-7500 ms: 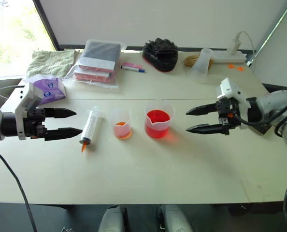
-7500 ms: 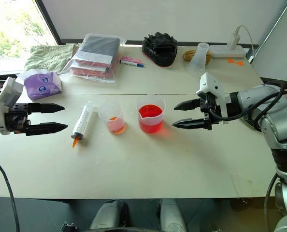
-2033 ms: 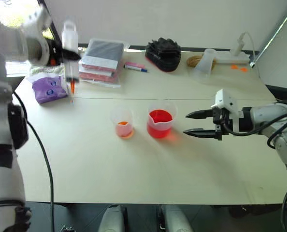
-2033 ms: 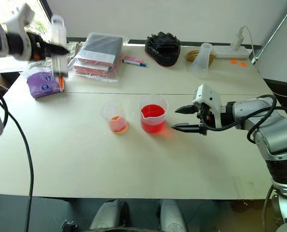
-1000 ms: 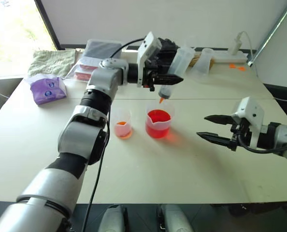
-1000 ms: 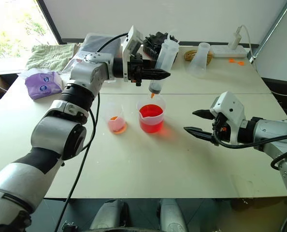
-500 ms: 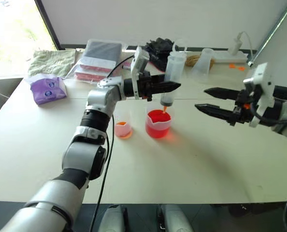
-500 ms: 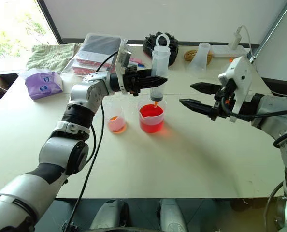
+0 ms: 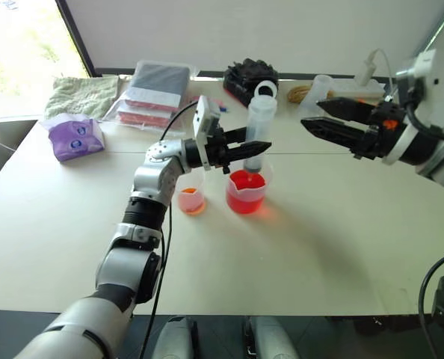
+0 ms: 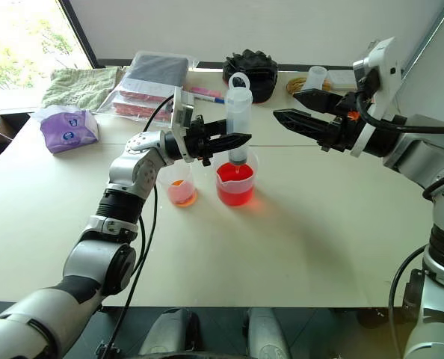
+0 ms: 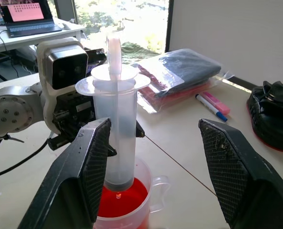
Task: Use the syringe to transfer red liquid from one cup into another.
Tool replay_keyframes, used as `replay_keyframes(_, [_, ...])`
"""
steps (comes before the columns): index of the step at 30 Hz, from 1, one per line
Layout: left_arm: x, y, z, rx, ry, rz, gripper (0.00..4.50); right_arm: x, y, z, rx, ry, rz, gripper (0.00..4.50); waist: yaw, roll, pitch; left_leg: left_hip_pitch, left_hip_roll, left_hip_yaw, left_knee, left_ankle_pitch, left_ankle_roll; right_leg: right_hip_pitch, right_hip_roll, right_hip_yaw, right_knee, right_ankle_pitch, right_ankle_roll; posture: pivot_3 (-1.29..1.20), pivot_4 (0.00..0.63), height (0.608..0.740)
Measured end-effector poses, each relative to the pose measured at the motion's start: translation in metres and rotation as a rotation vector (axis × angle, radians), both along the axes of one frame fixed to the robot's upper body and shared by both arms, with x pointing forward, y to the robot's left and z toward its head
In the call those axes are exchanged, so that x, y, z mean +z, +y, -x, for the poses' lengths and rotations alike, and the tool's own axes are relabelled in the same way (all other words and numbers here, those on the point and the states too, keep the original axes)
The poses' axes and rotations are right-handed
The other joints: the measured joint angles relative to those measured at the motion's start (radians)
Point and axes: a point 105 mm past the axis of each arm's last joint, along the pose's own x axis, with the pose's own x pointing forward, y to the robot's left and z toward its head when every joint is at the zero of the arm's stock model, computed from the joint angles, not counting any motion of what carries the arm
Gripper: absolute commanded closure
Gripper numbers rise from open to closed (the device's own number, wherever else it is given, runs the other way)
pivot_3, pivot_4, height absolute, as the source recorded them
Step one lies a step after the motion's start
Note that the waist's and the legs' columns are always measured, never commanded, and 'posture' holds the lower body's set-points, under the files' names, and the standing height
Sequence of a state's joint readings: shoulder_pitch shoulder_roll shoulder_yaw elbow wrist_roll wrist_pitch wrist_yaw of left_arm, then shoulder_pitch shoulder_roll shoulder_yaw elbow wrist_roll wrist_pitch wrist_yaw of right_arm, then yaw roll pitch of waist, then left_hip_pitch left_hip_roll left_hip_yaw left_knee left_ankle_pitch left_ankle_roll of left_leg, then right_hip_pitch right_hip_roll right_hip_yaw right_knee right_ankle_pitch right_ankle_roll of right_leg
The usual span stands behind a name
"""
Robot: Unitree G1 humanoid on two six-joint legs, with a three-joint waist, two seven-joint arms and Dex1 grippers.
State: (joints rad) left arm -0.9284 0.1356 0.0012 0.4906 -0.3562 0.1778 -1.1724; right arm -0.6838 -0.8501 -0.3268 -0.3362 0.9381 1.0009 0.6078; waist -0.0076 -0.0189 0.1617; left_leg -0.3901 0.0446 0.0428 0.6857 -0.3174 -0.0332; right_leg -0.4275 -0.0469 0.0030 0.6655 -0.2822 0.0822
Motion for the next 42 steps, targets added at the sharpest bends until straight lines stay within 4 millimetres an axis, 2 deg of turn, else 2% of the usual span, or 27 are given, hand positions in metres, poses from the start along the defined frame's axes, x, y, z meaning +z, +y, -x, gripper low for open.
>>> replay_keyframes(9, [-0.012,-0.001,0.001,0.019,-0.015,-0.014,3.02,0.007,-0.001,-0.009,-0.046,0.048,-0.048,1.44,-0.001,0.0,0.0,0.0,0.0,0.0,0.0,0.0,0.0,0.0,0.0,0.0,0.0,0.0,0.0,0.0,0.15,0.74])
replay_keyframes(19, [-0.021,0.003,-0.003,0.061,-0.02,-0.025,3.02,0.015,0.006,-0.007,-0.021,0.088,-0.058,1.44,-0.001,0.0,0.0,0.0,0.0,0.0,0.0,0.0,0.0,0.0,0.0,0.0,0.0,0.0,0.0,0.0,0.15,0.74])
replay_keyframes(42, [-0.029,0.004,-0.005,0.085,-0.005,-0.03,3.02,-0.006,0.047,-0.022,0.01,0.186,-0.056,1.44,-0.002,0.0,0.0,0.0,0.001,-0.002,0.0,0.0,0.001,0.0,0.0,0.0,0.0,0.0,0.0,0.0,0.15,0.74])
